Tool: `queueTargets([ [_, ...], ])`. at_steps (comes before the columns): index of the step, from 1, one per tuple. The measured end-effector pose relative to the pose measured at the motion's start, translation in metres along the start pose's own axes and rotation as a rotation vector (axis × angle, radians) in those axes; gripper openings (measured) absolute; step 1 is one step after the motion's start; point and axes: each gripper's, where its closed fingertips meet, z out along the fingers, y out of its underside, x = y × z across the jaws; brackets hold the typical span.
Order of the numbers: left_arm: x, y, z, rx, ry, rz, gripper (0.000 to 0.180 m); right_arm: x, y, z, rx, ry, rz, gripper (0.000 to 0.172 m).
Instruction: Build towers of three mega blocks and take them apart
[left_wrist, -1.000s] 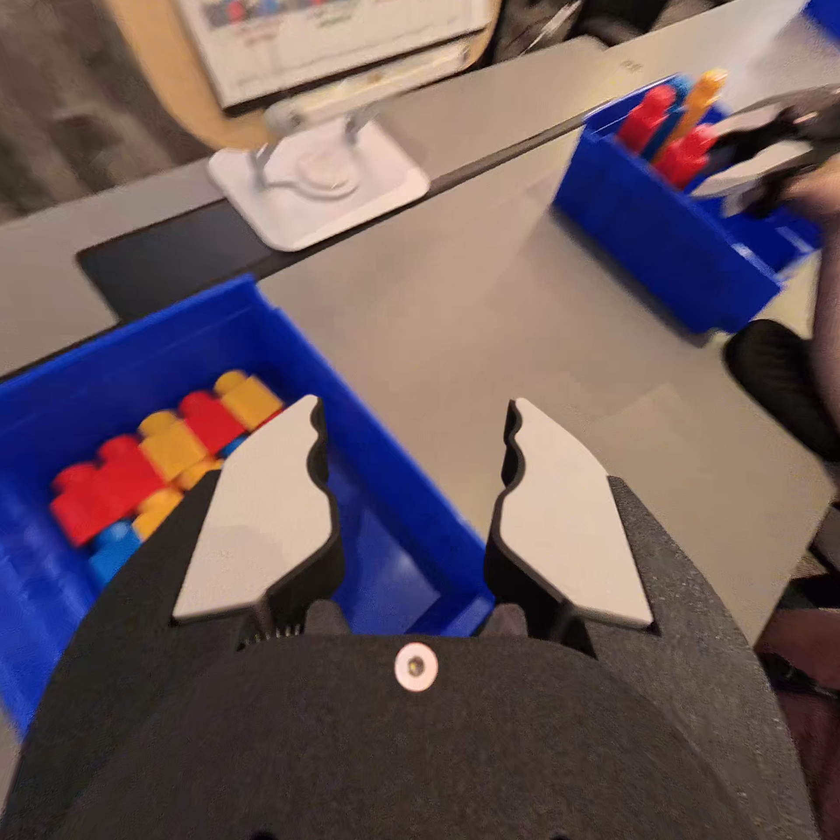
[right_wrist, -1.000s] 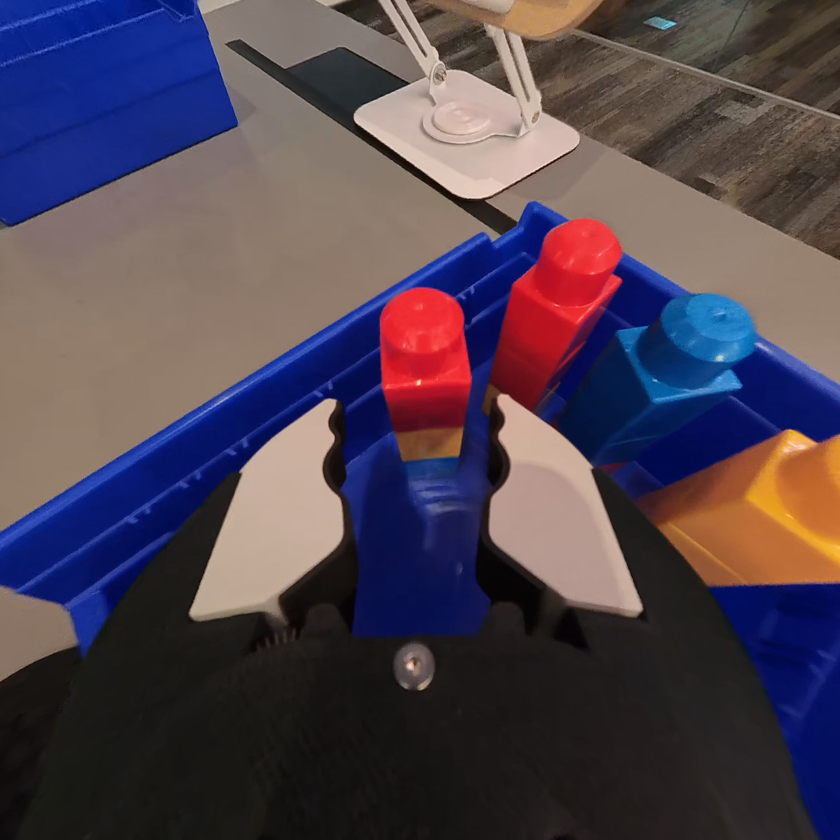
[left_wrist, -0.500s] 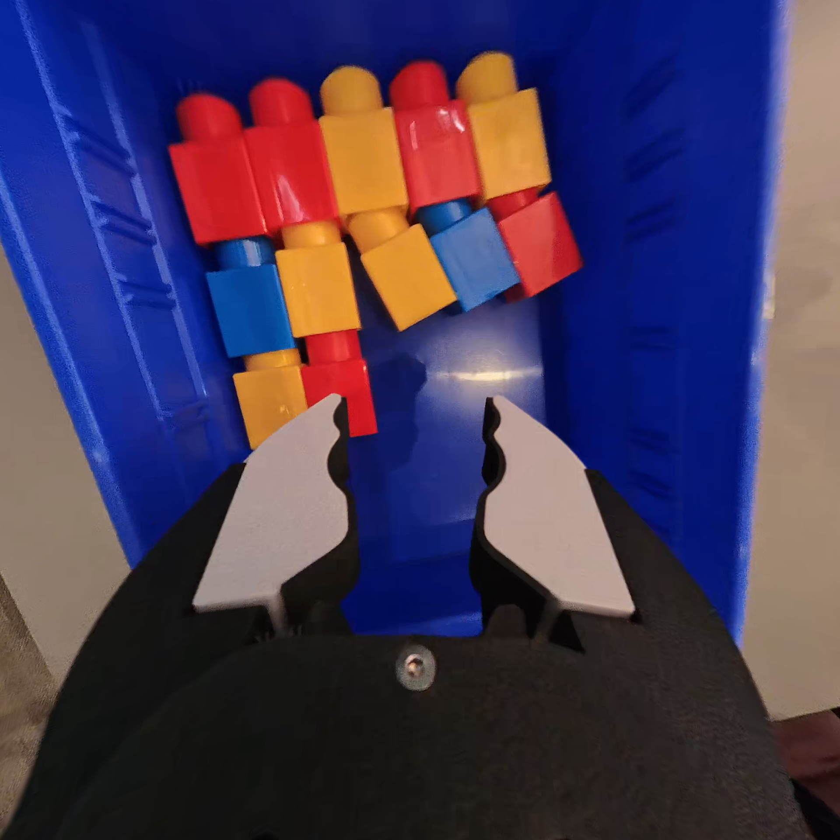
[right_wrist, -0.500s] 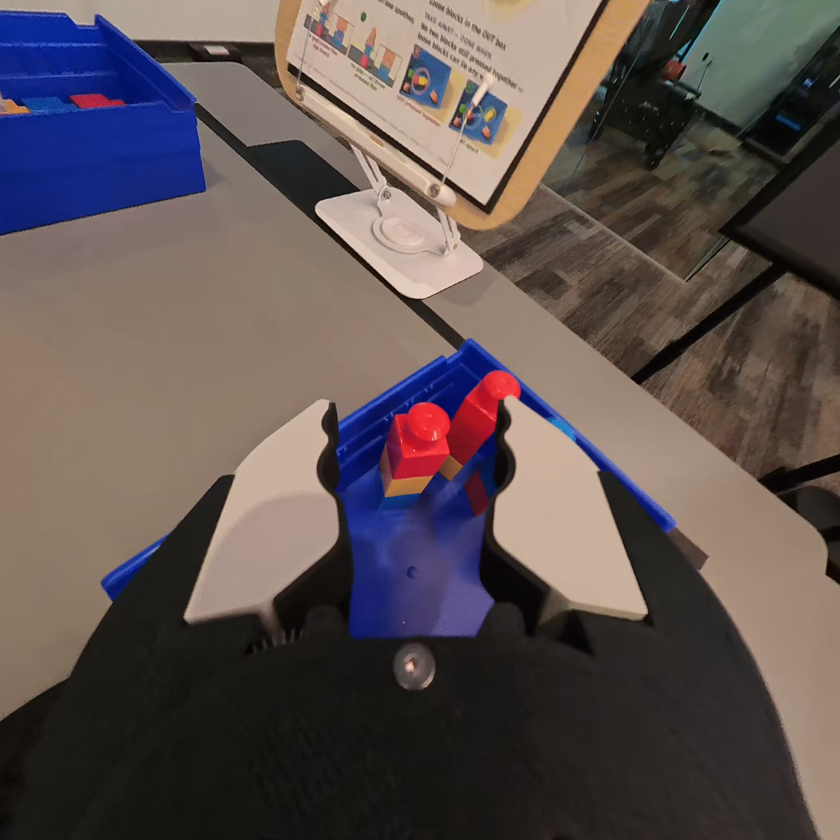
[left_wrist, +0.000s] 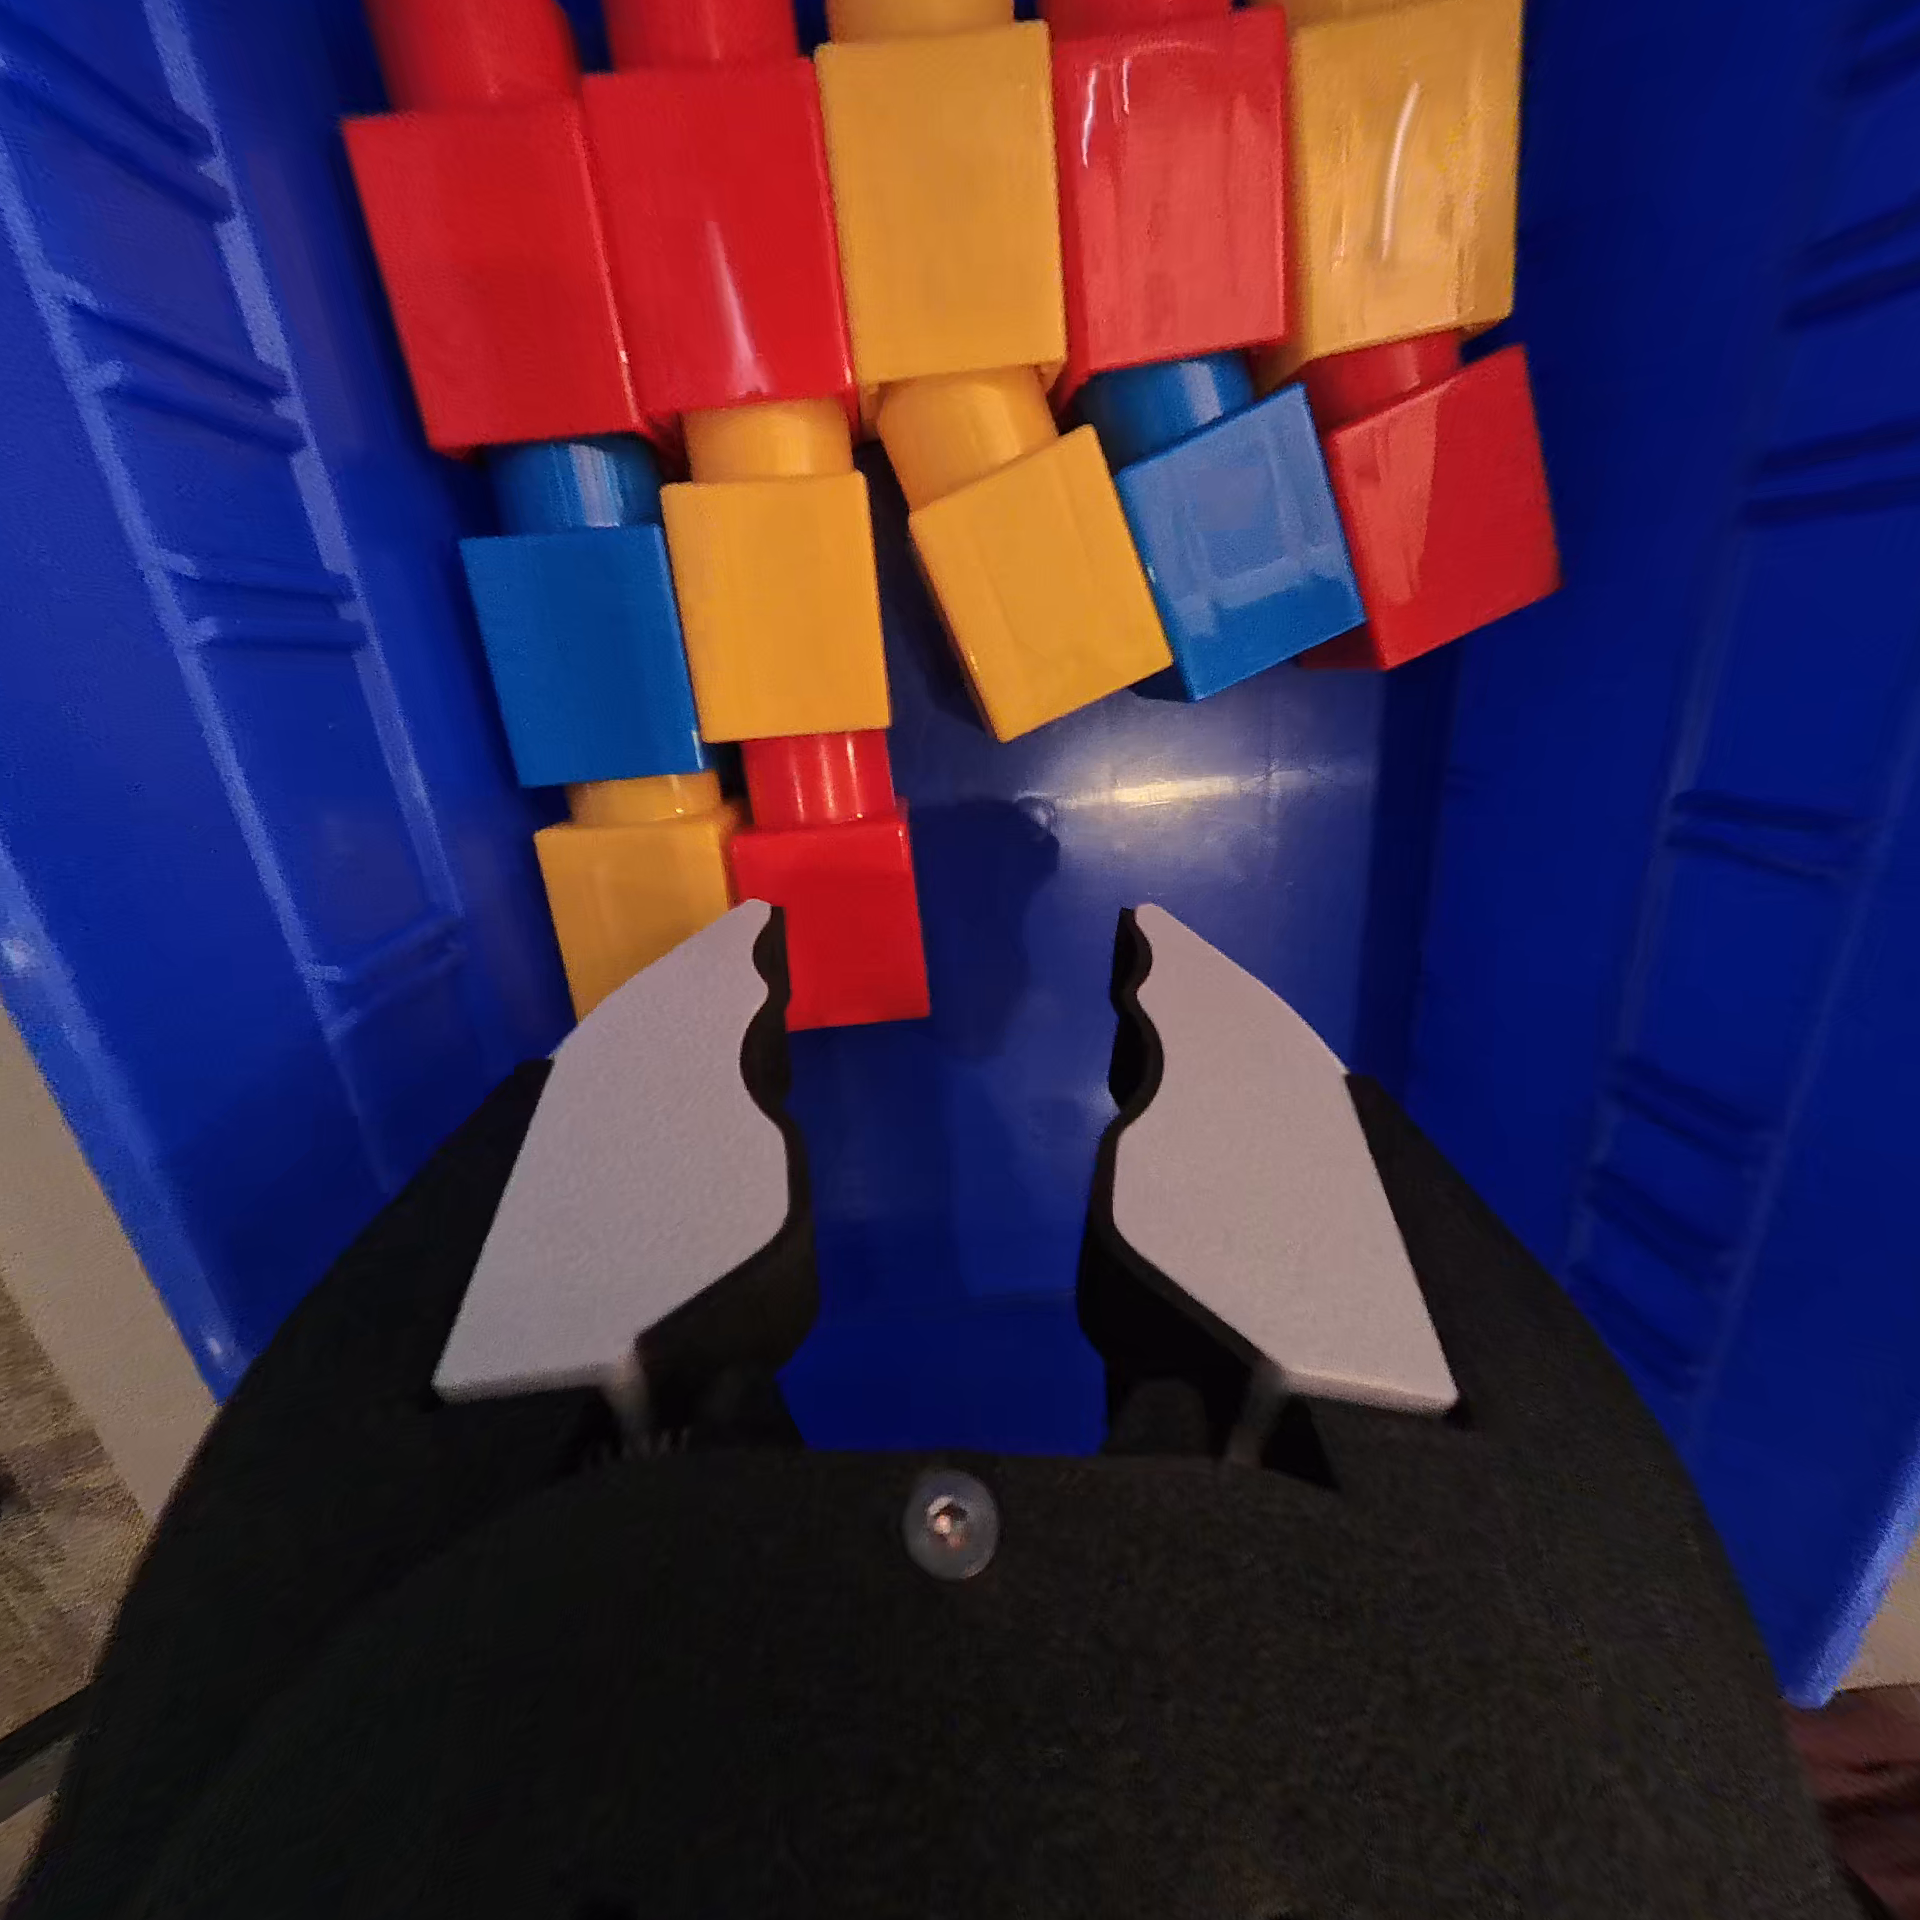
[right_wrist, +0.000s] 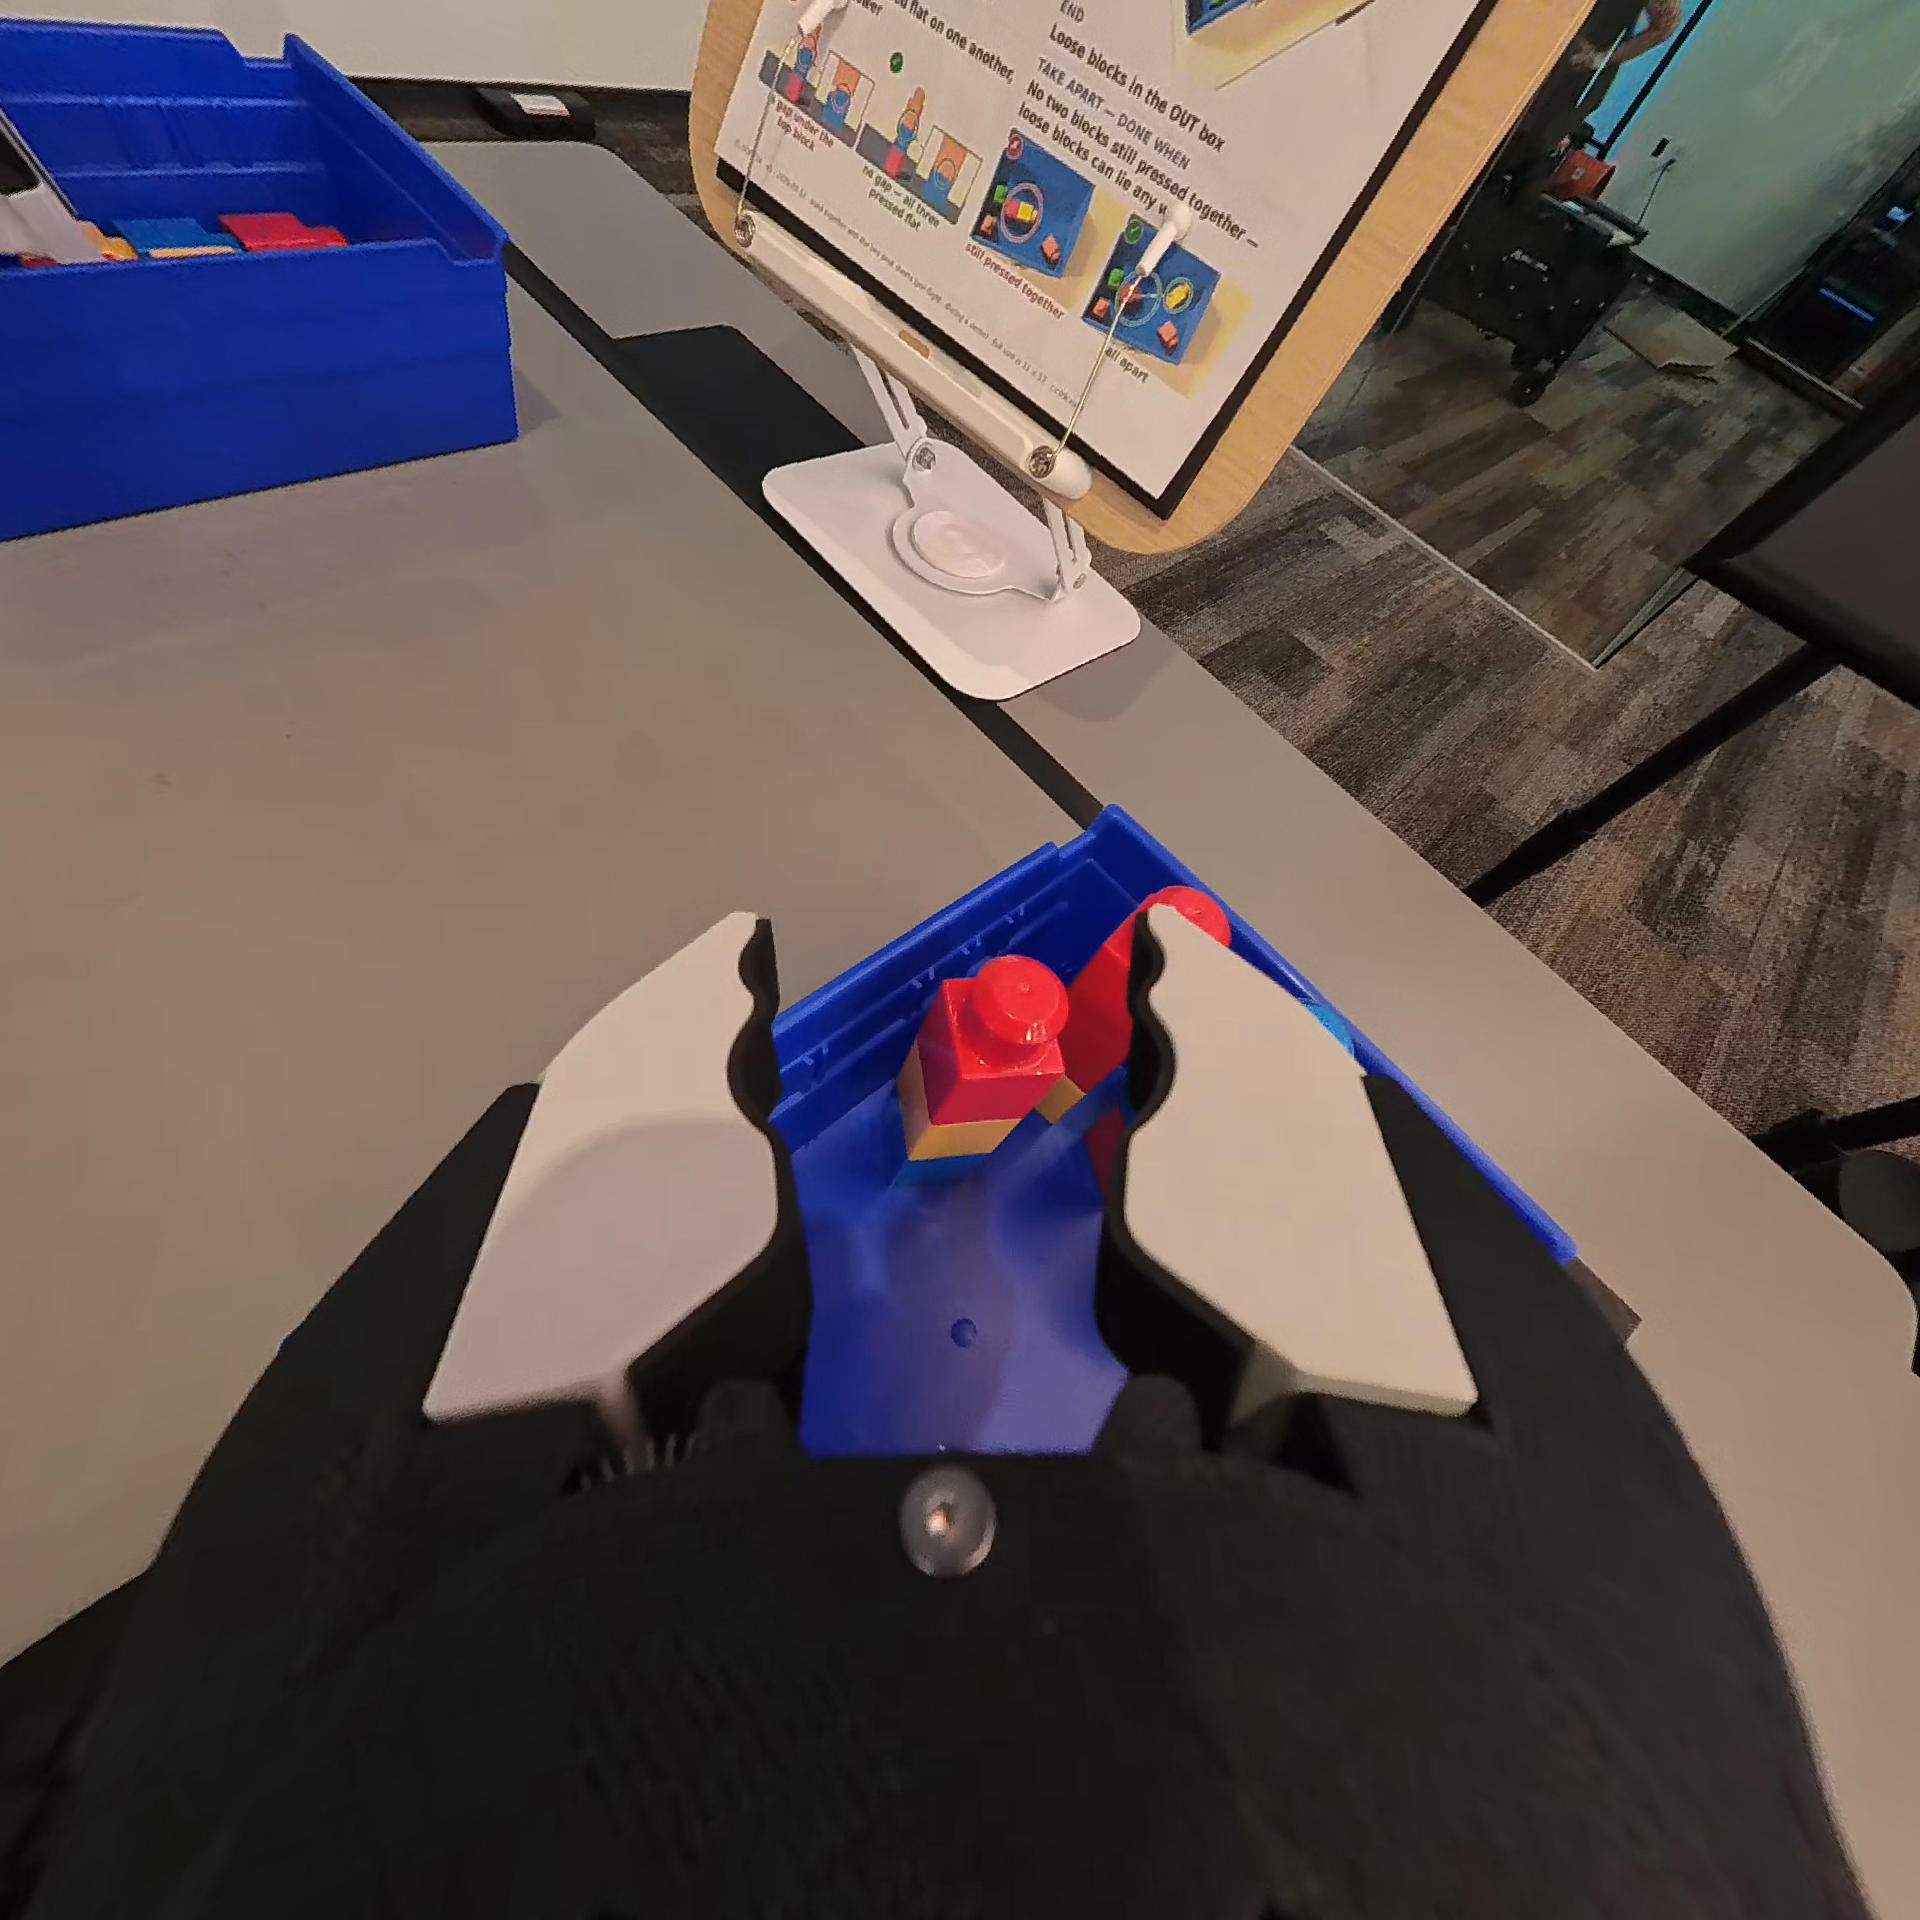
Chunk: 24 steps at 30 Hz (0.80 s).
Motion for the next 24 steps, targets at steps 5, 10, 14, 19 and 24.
queueTargets([
  [5,0.011,0.003,-0.001,-0.026,0.009,0.042,0.059,-0.002,0.0,0.002,-0.006,-0.006,-0.005,0.067],
  [10,0.0,-0.001,-0.009,0.005,-0.057,0.004,0.064,-0.002,0.001,0.003,-0.008,-0.009,-0.004,0.066],
  [14,-0.005,0.003,-0.001,-0.031,-0.074,-0.037,0.064,-0.002,0.001,0.004,-0.008,-0.014,-0.004,0.067],
  [19,-0.001,0.006,0.014,-0.089,-0.082,-0.06,0.059,-0.003,0.002,0.005,-0.012,-0.017,-0.009,0.067],
  [24,-0.01,0.009,0.022,-0.142,-0.201,-0.036,0.044,-0.004,0.004,0.007,-0.023,-0.022,-0.009,0.066],
])
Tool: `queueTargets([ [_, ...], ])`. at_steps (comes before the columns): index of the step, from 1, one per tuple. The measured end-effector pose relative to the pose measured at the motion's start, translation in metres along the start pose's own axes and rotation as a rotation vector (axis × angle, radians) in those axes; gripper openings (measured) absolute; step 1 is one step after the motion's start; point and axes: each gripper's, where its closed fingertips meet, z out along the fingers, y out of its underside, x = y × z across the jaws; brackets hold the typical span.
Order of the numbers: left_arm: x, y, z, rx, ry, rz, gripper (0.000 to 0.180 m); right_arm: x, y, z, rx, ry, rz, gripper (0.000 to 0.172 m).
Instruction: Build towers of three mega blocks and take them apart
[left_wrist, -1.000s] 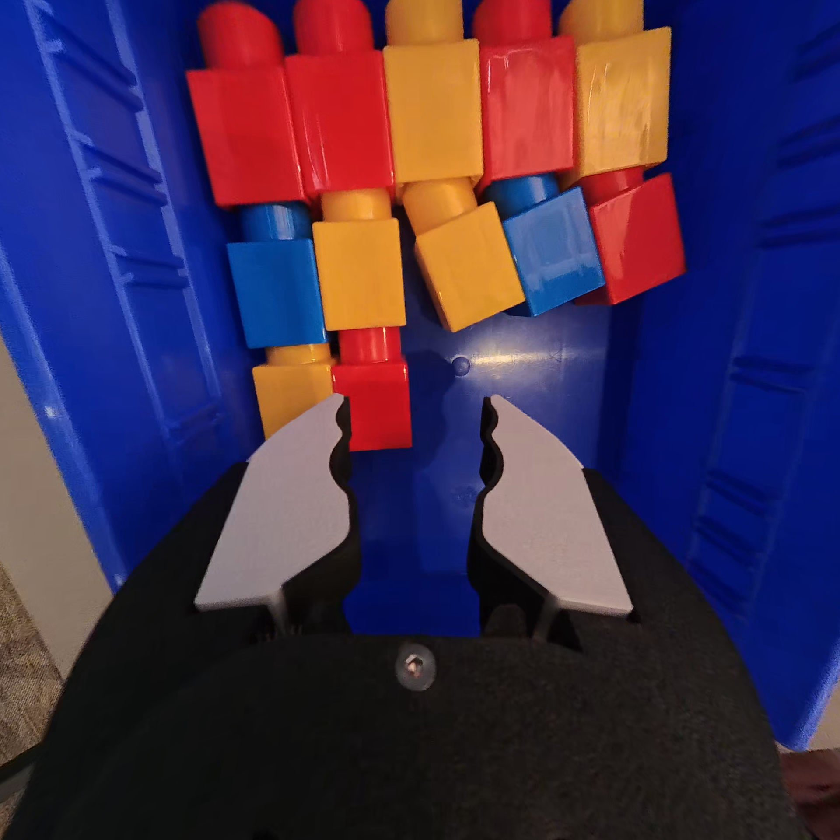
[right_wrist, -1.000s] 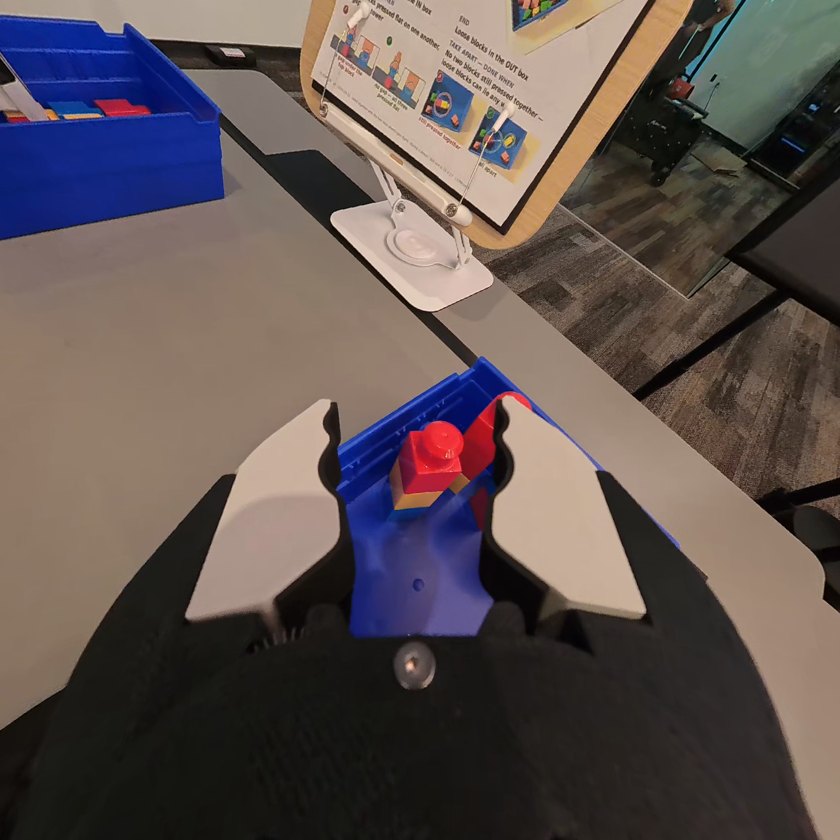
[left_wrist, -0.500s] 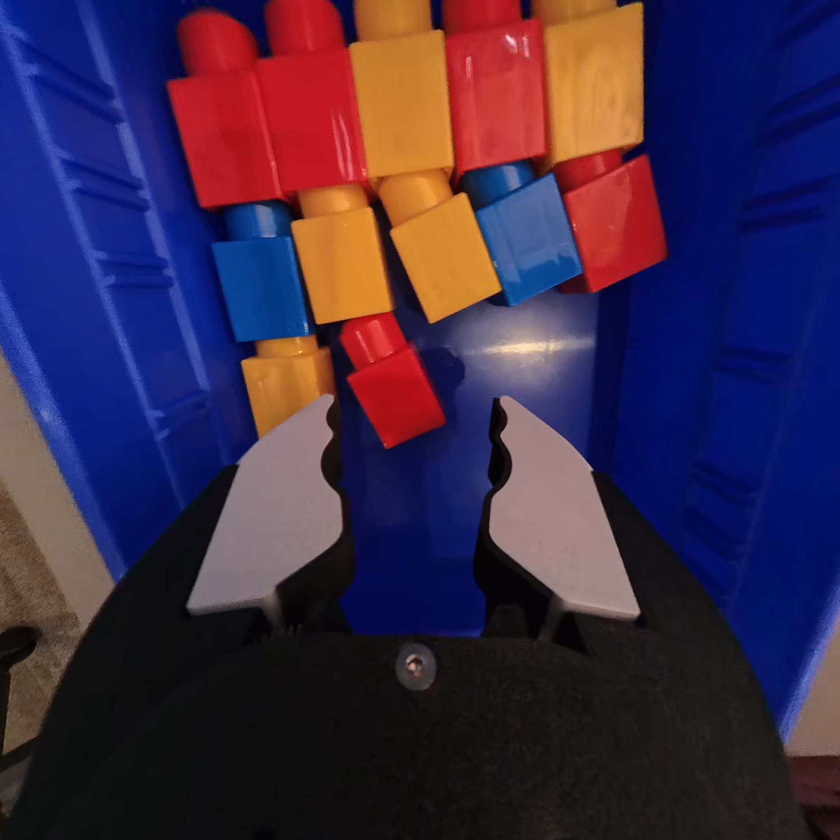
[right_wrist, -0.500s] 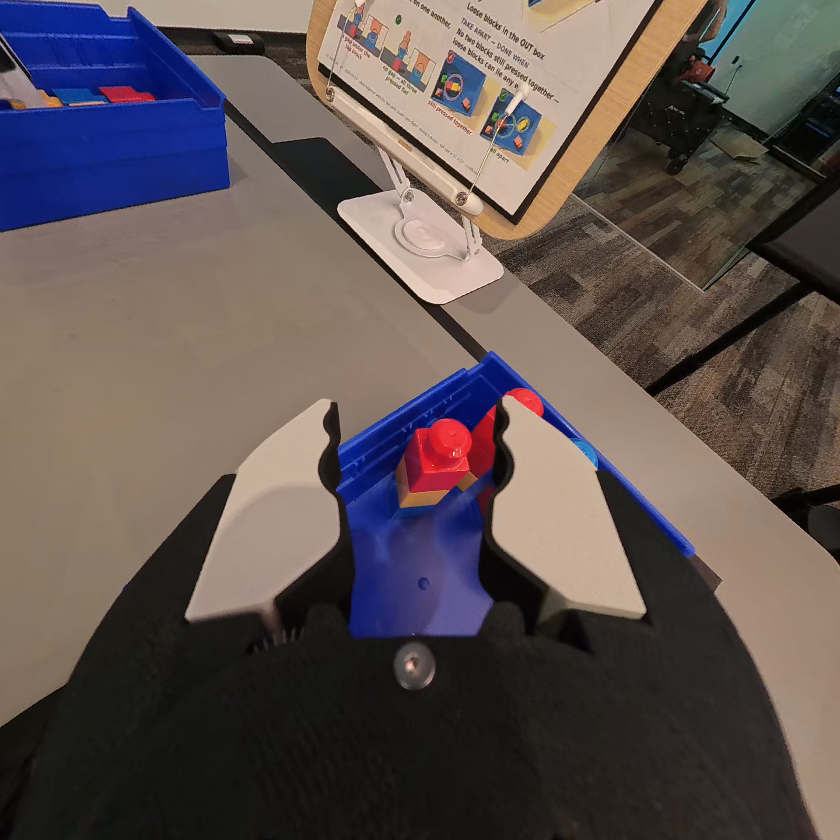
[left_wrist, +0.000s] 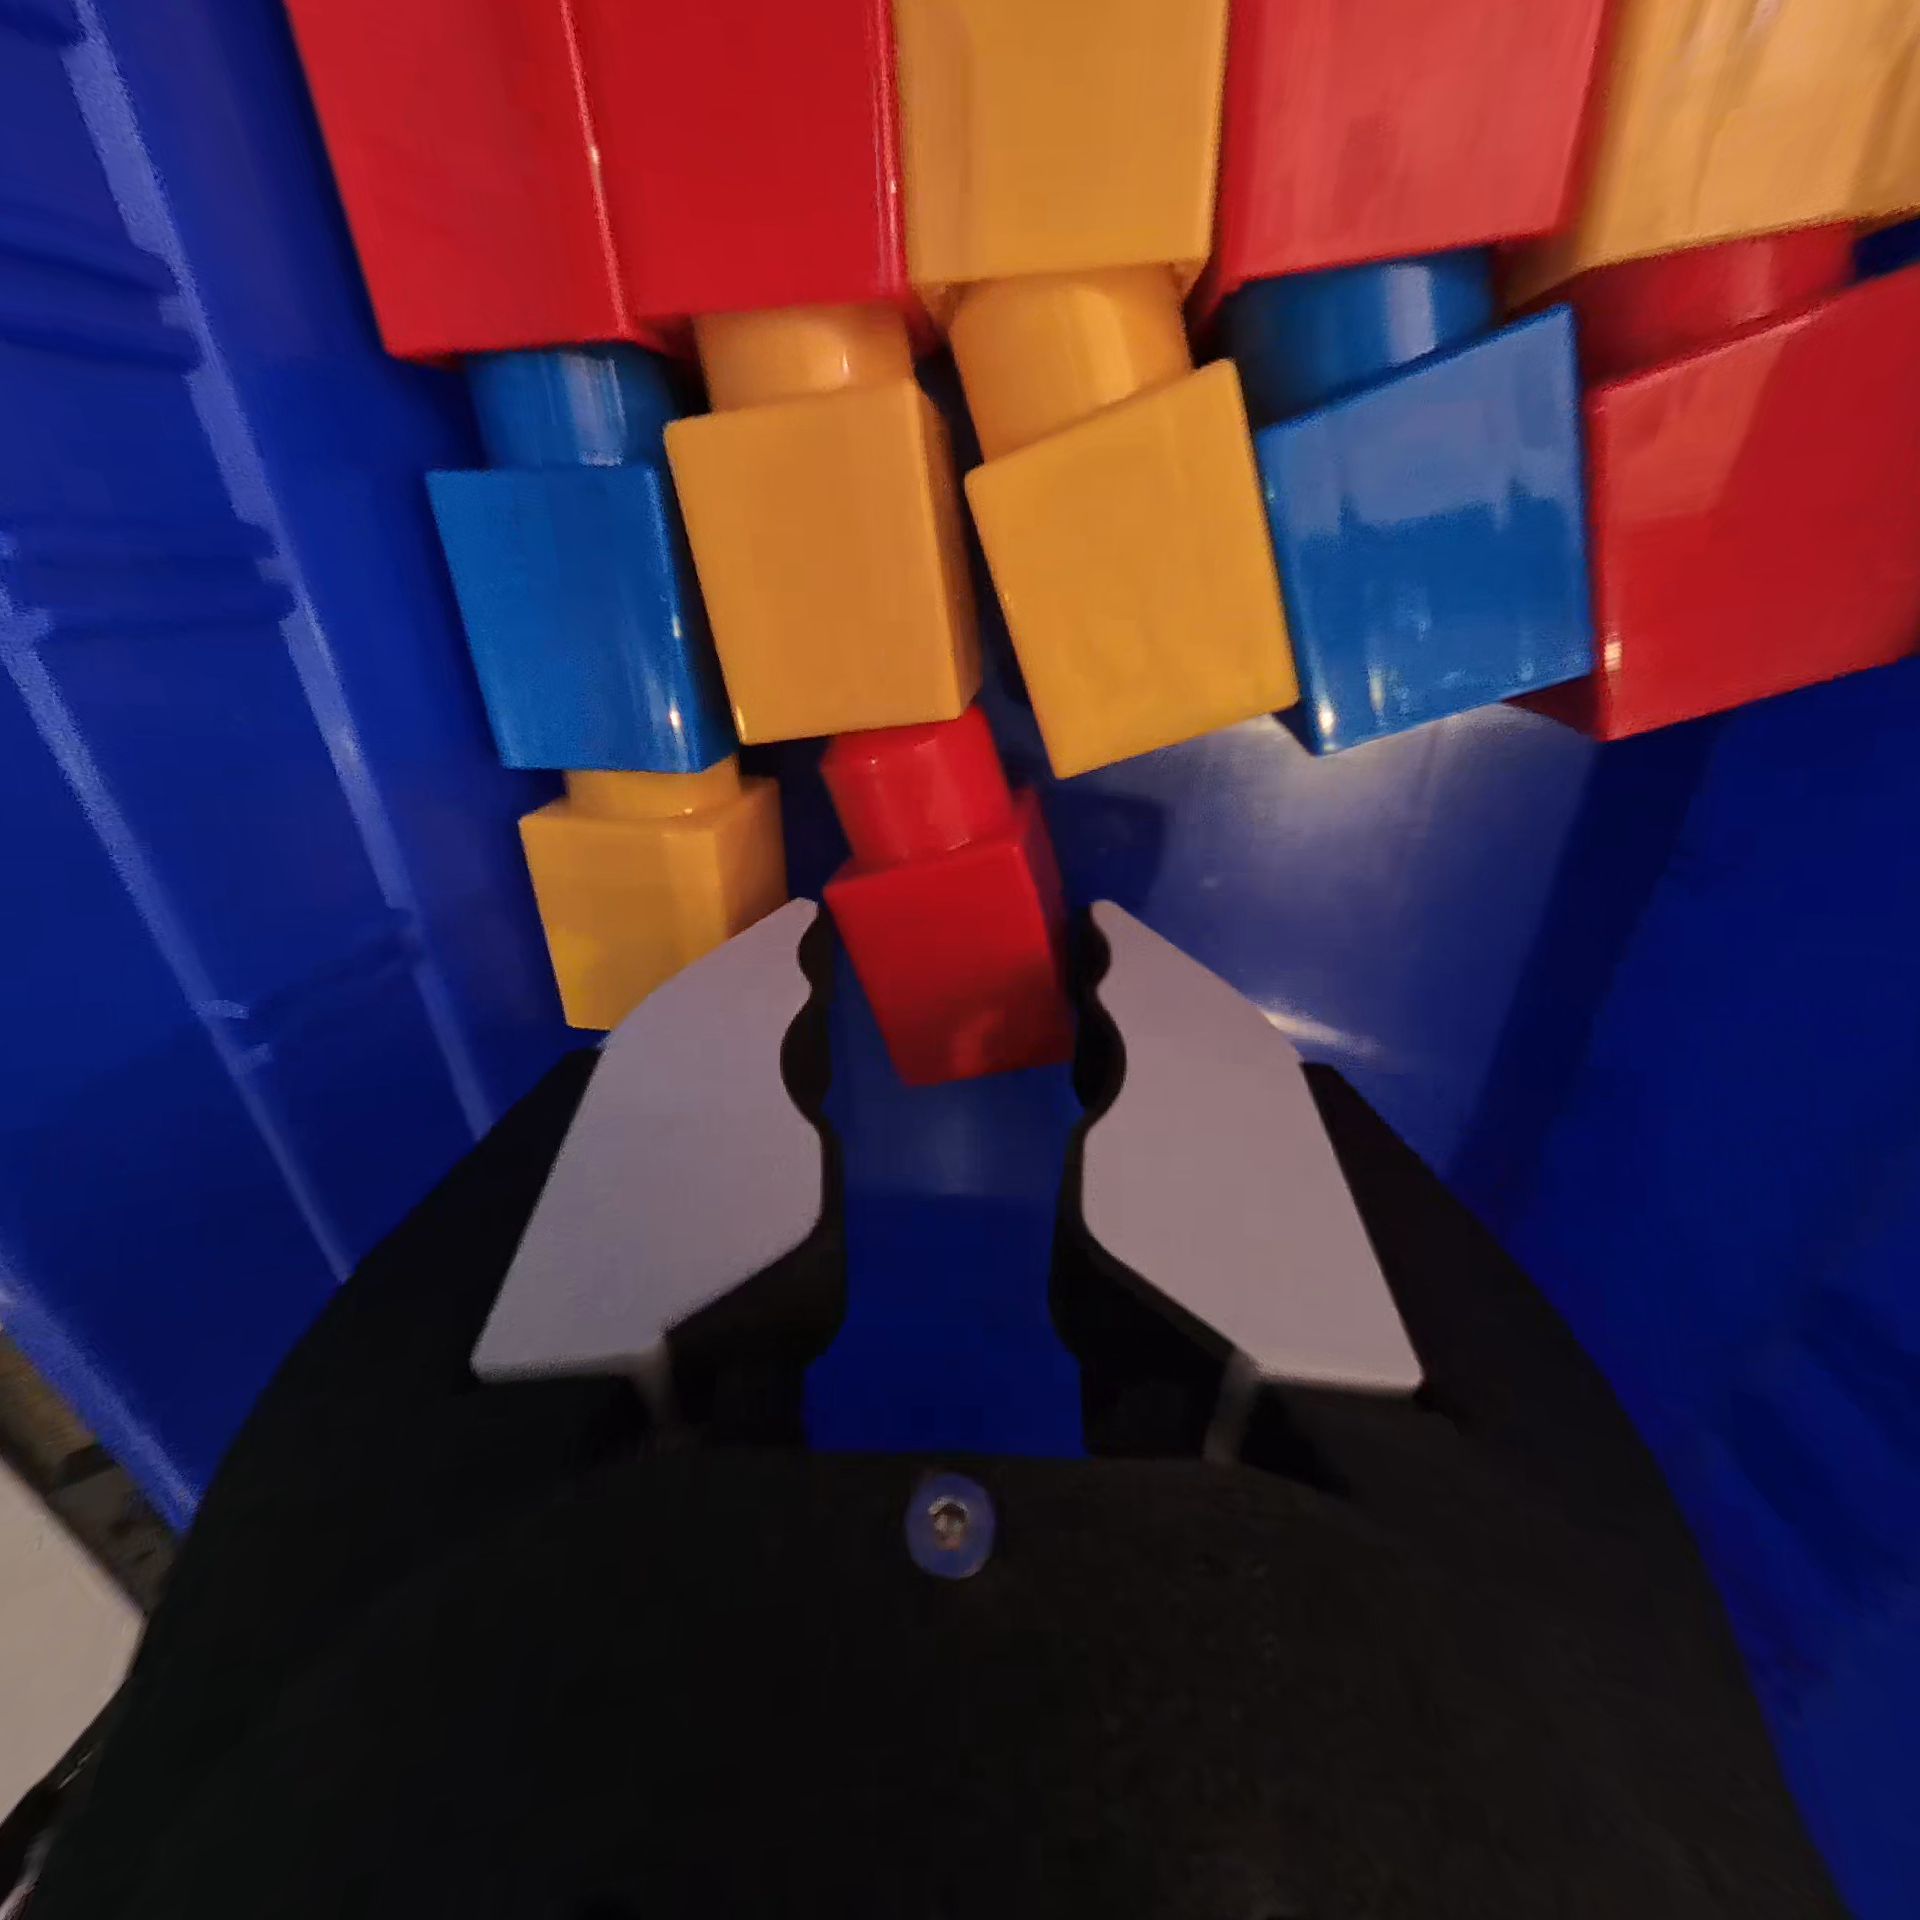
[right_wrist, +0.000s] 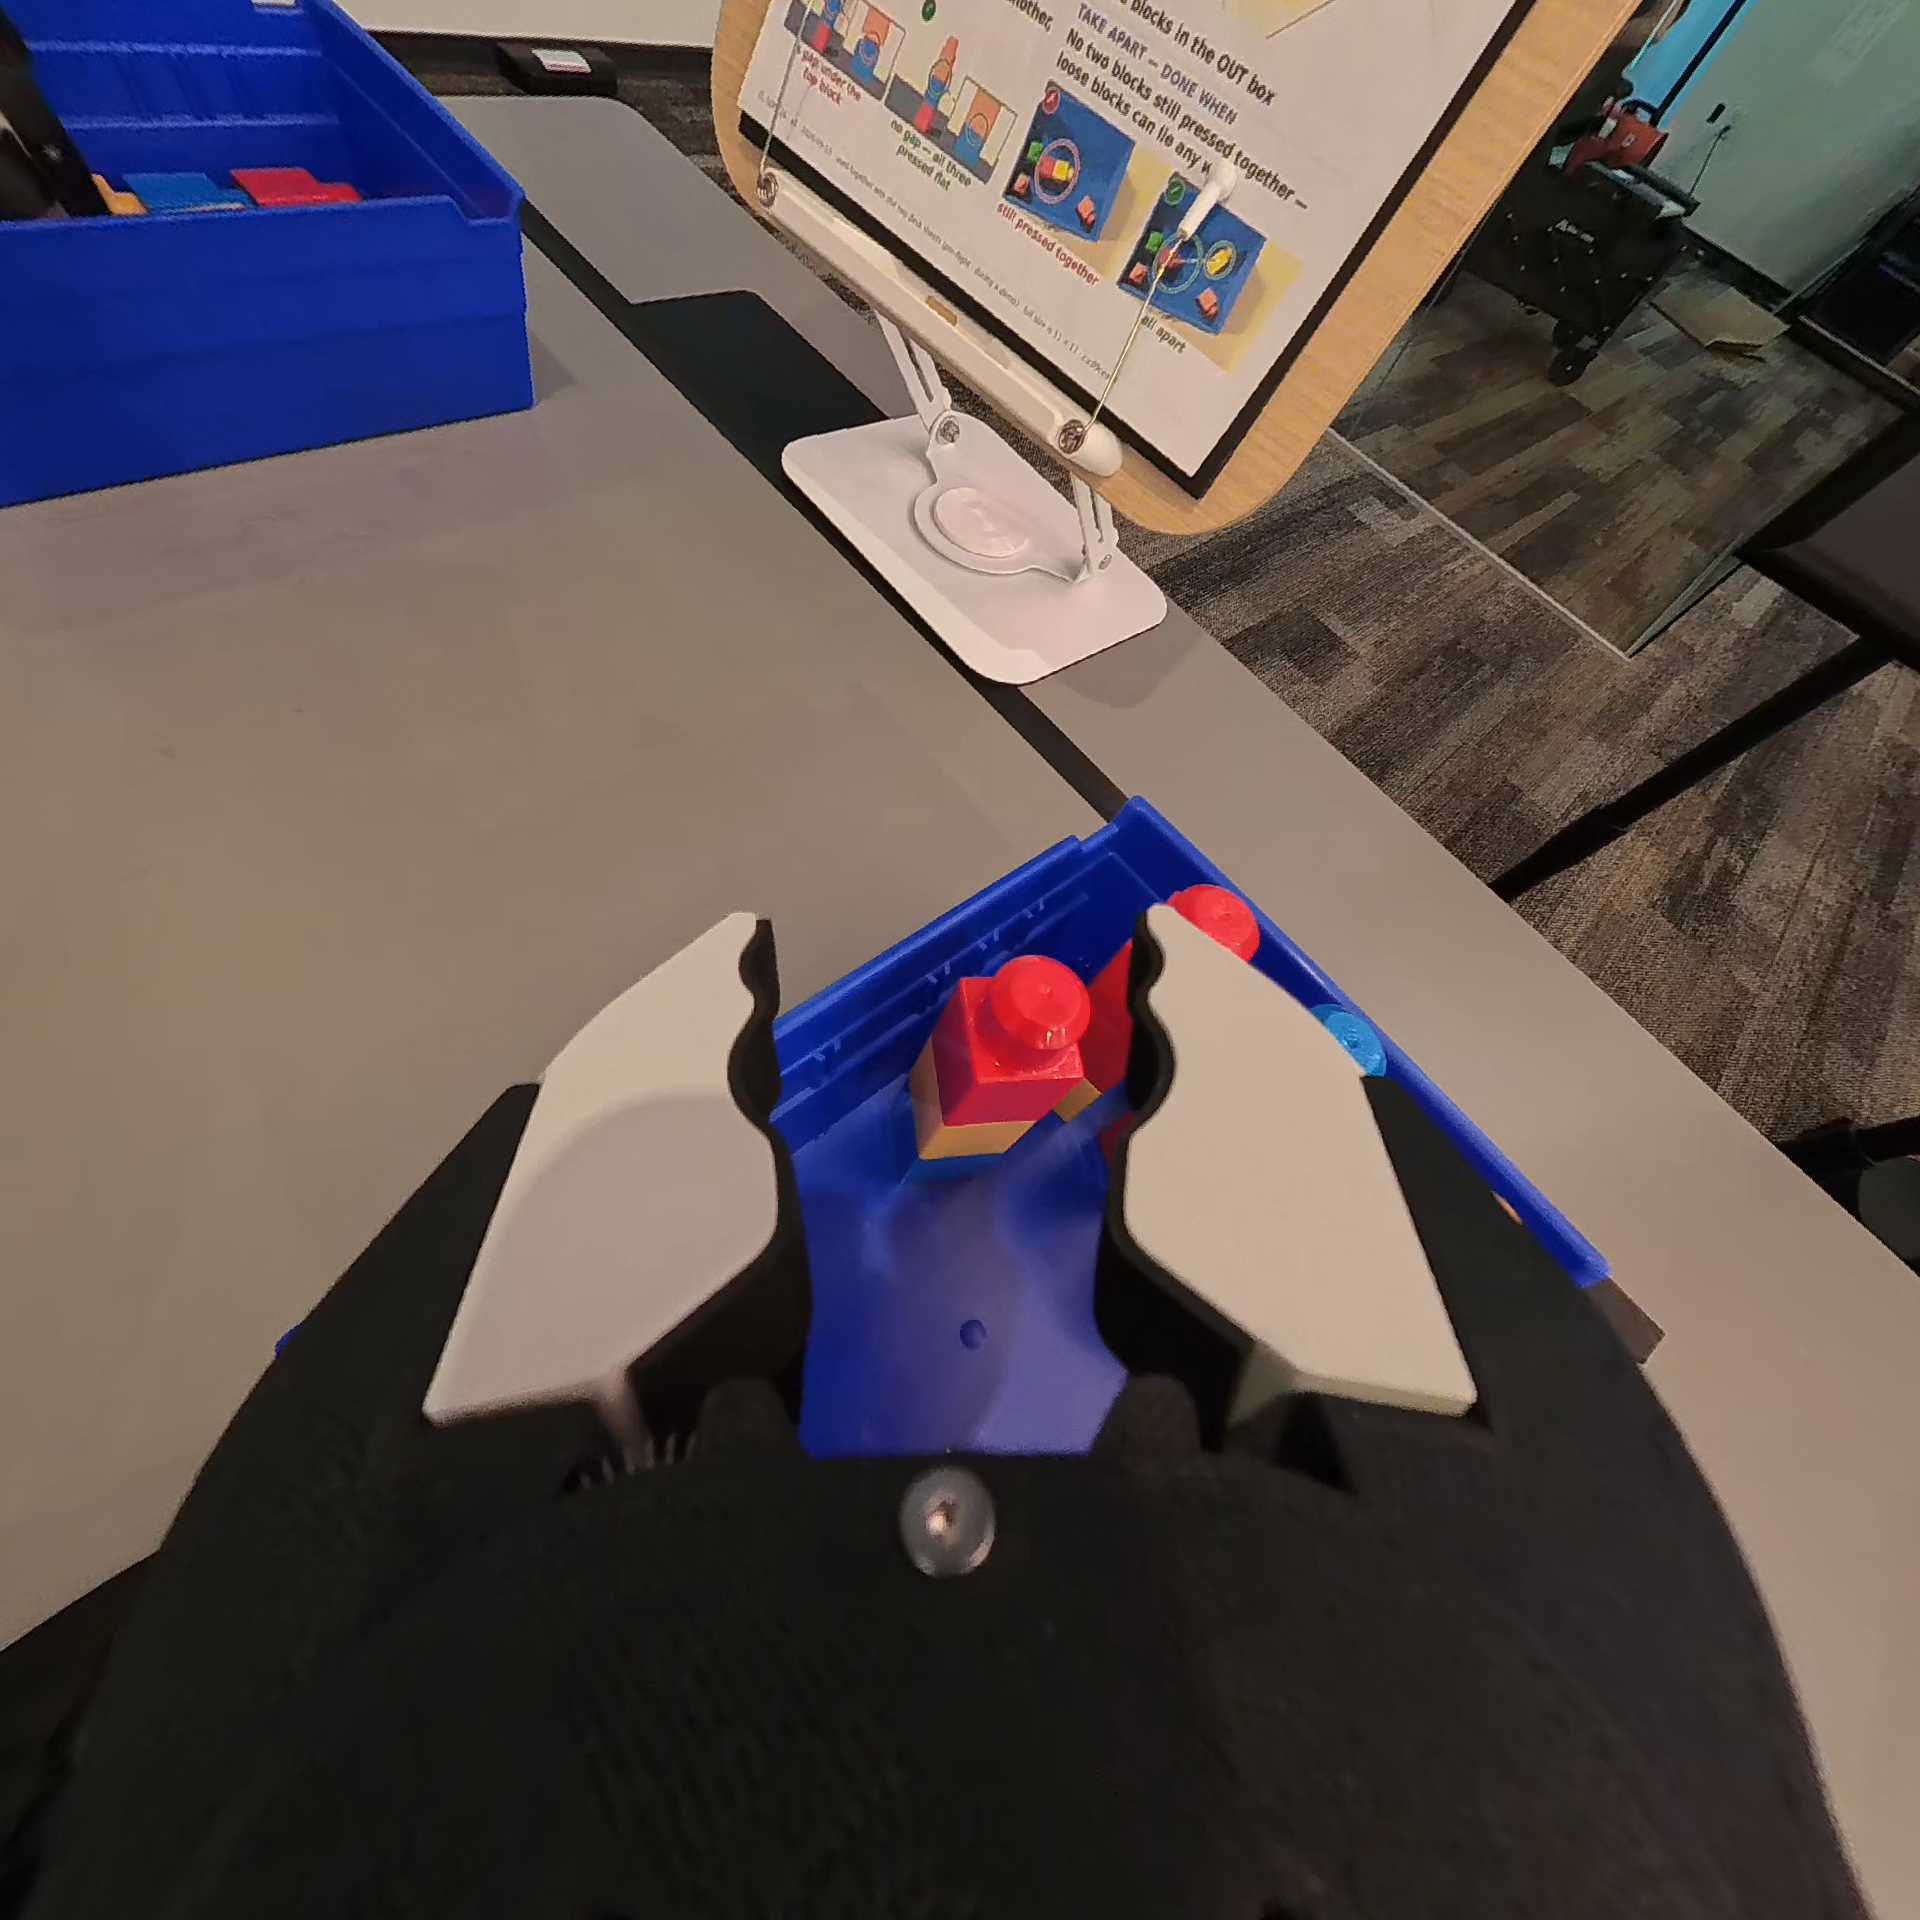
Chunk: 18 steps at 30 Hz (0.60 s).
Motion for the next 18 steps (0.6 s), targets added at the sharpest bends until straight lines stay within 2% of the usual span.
queueTargets([
  [10,0.007,0.008,-0.008,-0.056,-0.153,0.144,0.043,-0.002,0.002,0.002,-0.006,-0.011,-0.003,0.065],
  [14,0.012,0.007,-0.015,-0.035,-0.139,0.158,0.042,-0.004,0.002,0.004,-0.014,-0.014,-0.009,0.065],
  [18,0.019,0.011,-0.03,0.0,-0.047,0.168,0.042,-0.006,0.0,0.005,-0.016,-0.016,-0.021,0.065],
])
